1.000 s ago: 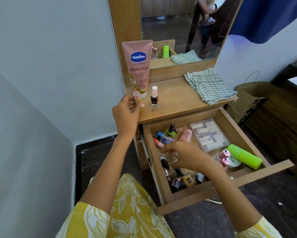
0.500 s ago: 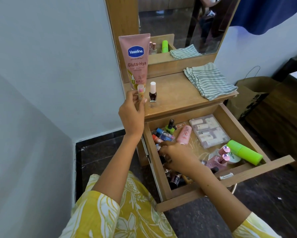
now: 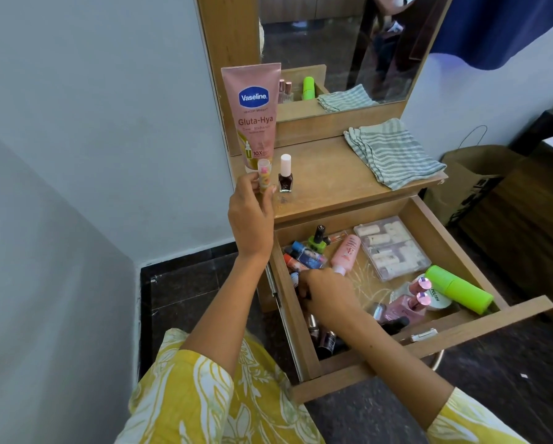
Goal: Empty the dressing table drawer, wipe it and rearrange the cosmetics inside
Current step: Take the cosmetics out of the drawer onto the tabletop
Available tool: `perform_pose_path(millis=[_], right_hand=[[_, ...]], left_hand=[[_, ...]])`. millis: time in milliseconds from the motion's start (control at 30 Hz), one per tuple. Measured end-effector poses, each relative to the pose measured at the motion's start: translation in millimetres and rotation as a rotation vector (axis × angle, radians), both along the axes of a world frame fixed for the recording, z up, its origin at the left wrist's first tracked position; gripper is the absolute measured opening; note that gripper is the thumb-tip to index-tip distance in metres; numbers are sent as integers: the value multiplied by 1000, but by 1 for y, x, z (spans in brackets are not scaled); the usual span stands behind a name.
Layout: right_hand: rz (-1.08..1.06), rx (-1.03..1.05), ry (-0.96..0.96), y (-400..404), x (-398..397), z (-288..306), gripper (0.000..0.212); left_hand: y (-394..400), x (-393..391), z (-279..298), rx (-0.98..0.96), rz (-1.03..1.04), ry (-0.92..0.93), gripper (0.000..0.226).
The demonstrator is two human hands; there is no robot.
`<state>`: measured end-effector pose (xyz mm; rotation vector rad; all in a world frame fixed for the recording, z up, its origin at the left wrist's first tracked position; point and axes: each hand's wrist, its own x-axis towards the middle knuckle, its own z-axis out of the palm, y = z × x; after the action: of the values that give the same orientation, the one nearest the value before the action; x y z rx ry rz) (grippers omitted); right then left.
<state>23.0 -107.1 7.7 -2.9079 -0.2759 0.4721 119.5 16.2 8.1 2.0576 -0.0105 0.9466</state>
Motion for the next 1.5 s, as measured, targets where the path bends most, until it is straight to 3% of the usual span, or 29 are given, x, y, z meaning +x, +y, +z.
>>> perform_pose_path(millis=[100,400,567,767,1100,1200,1267,1400,1500], right_hand=[[-78,49,-69,-5,-1,4,22],[-294,637,-413,-13,23,42,12],[-347,818,-639,6,53,70,12],[-352,702,-681,23,78,56,17],[-405,839,-626,25,84,35,26],[-426,884,-561,19,74,36,40],[-407,879,-581,9,59,37,37],[-239,787,-545,-23,26,33,12],[-43,501,-258,-45,11,25,14]], left_hand=[[0,0,-1,-1,-4,3,31],[1,-1,0,2,-14,5,29],[0,-1,1,2,6,37,31],[-1,-3,3,24,22,65,31],[3,-3,0,10,-22,107,34],[5,-8,1,-44,-87,118,36],[5,-15,4,-94,-90,104,36],[2,-41,5,21,5,45,31],[-1,-60,-5,221,-25,48,30]])
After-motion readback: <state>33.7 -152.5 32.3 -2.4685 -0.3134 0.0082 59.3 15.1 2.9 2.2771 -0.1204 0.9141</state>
